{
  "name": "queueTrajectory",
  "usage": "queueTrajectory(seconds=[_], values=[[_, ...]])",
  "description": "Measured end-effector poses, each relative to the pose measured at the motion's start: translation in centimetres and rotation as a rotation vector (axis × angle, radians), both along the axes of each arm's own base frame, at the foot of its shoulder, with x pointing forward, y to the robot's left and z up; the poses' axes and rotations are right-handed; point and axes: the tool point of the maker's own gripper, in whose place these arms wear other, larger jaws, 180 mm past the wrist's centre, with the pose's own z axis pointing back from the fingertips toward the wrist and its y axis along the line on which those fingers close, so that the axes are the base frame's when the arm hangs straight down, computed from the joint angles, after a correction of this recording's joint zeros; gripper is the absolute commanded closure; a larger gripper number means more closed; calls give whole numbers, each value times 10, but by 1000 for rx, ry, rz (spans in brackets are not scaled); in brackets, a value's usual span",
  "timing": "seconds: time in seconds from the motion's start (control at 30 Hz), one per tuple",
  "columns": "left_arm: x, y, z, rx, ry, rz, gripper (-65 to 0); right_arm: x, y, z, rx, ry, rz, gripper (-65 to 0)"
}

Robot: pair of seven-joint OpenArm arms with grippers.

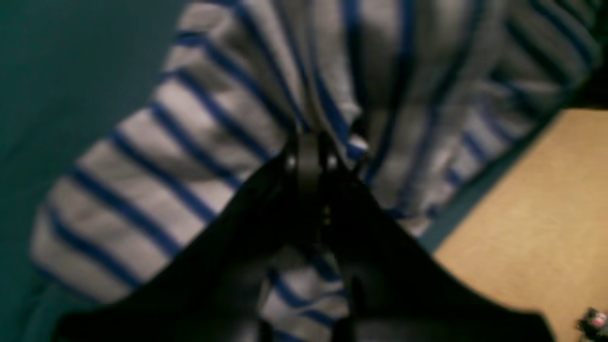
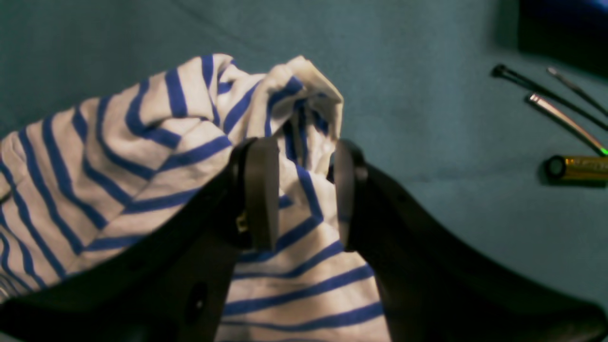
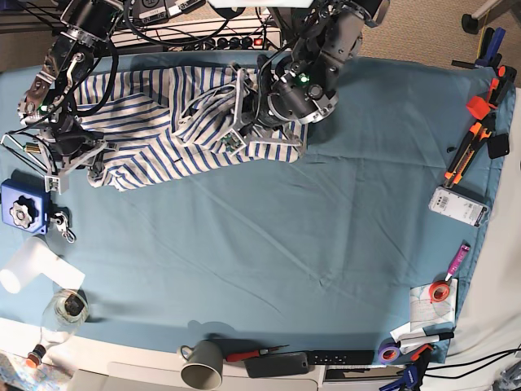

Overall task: Fold the T-shirt properly
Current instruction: 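Press the folded bundle down with the left gripper and release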

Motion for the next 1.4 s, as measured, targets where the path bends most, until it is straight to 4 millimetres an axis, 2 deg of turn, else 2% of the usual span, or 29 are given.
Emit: queueTrajectory(seconds=[0.17, 0.33, 0.4, 0.63, 0.77, 0.83, 0.93, 1.03, 1.1, 1.2, 1.3, 1.4], values=[[-16, -18, 12, -128, 67, -33, 0, 1, 0, 1, -1, -8, 0, -200], [-52, -34, 14, -227, 164, -131, 0, 2, 0, 1, -1, -11, 0, -200], [-60, -36, 13, -240, 191, -136, 0, 2, 0, 2, -2, -18, 1, -200], [-54, -35, 14, -239, 200, -99, 0, 2, 0, 2, -3, -18, 1, -200], [-54, -27, 13, -187, 189, -102, 0, 3, 0, 2, -2, -19, 1, -200], [-51, -25, 21, -188, 154, -92, 0, 2, 0, 2, -2, -19, 1, -200], [-43, -20, 44, -210, 59, -68, 0, 3, -1, 3, -2, -21, 2, -200], [-35, -15, 70, -247, -50, -21, 0, 9, 3, 12, 44, -61, 24, -200], [-35, -12, 78, -264, -86, 2, 0, 11, 1, 19, 58, -79, 35, -200], [-26, 3, 69, -195, -106, 77, 0, 8, -8, 26, 71, -77, 29, -200], [-14, 35, 39, -19, -129, 162, 0, 3, -22, 39, 108, -104, -3, -200], [-10, 50, 24, 54, -130, 212, 0, -5, -49, 61, 129, -178, -66, -200]])
